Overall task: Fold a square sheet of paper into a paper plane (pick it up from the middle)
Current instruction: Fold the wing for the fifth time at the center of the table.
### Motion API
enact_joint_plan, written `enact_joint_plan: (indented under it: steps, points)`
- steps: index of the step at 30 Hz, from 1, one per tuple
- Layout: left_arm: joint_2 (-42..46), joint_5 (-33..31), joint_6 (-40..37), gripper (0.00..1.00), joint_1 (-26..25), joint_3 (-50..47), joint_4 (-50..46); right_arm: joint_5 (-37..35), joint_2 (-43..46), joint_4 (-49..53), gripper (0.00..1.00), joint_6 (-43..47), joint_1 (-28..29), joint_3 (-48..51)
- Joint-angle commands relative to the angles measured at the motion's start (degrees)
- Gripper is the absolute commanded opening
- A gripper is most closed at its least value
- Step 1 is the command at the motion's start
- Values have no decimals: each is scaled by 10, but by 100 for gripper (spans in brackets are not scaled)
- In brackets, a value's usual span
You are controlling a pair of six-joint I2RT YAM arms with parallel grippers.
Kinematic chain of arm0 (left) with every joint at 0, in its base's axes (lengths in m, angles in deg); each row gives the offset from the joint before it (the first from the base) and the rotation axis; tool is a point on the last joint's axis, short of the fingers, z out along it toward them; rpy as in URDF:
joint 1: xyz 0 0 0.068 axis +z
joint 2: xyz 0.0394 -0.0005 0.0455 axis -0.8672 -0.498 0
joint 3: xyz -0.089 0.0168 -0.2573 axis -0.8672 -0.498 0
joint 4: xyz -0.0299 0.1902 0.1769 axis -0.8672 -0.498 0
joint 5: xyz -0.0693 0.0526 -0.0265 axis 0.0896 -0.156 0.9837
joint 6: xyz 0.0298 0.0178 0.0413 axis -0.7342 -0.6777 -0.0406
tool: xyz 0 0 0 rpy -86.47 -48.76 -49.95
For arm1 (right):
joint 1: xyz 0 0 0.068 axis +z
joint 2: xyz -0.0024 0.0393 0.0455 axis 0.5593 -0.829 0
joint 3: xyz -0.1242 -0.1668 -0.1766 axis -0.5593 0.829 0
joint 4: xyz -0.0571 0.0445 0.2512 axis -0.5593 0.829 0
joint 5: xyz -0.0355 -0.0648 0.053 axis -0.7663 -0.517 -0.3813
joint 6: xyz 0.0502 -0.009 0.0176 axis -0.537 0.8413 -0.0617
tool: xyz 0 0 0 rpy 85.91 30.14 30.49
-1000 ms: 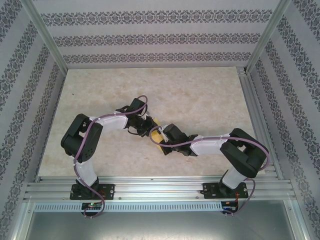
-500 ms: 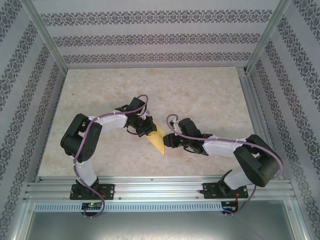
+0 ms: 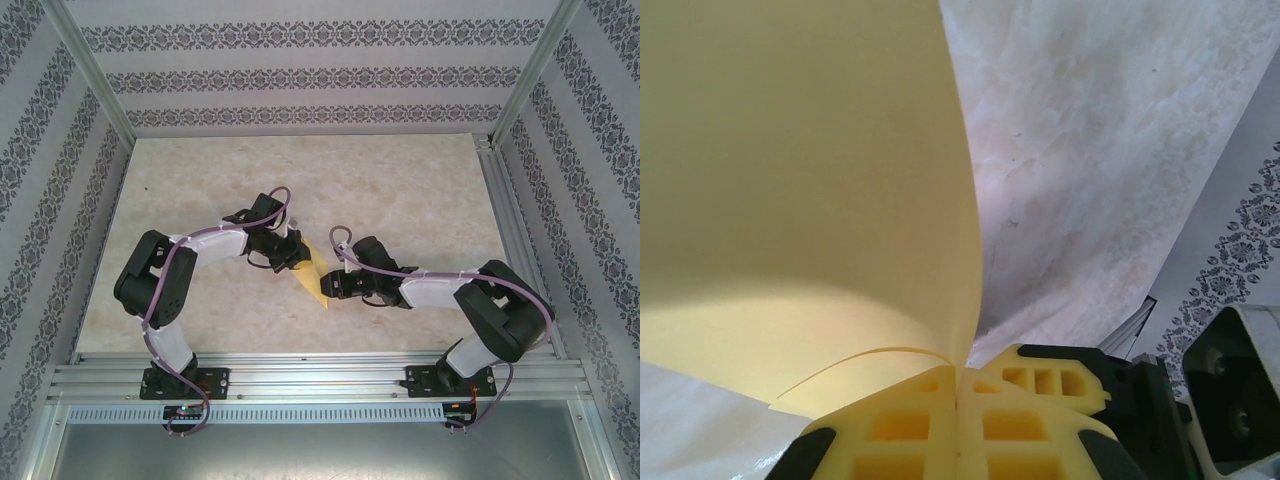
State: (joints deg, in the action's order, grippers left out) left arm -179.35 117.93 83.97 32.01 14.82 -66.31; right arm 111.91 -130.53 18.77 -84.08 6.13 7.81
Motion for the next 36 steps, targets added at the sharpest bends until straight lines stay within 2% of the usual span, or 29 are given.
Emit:
enact_joint_plan:
  steps: [1,6,11,15,19,22,25,29,31,36]
  points:
    - [19,18,-15,0,7,-4,23,-32,-11,30,24,40,14,-26]
    - [21,27,-17,0,12,-12,28,-87,-9,63,4,68,32,-37]
    - [22,33,-17,0,14,-15,34,-170,-3,112,3,108,62,-55]
    - [20,34,-20,0,14,-19,36,-206,-8,131,10,130,81,-64]
    - [19,37,-17,0,14,-19,42,-179,-2,124,23,129,91,-65]
    - [18,38,-17,0,14,-15,40,-183,1,116,23,132,103,-58]
    - [19,38,-18,0,14,-13,39,-201,-5,131,19,138,110,-60]
    - [19,40,-16,0,15,-13,39,-245,-13,160,4,150,120,-71]
    - [20,40,-20,0,15,-14,36,-270,-10,164,0,153,127,-70]
    - [16,41,-25,0,17,-22,40,-295,-4,161,0,159,132,-67]
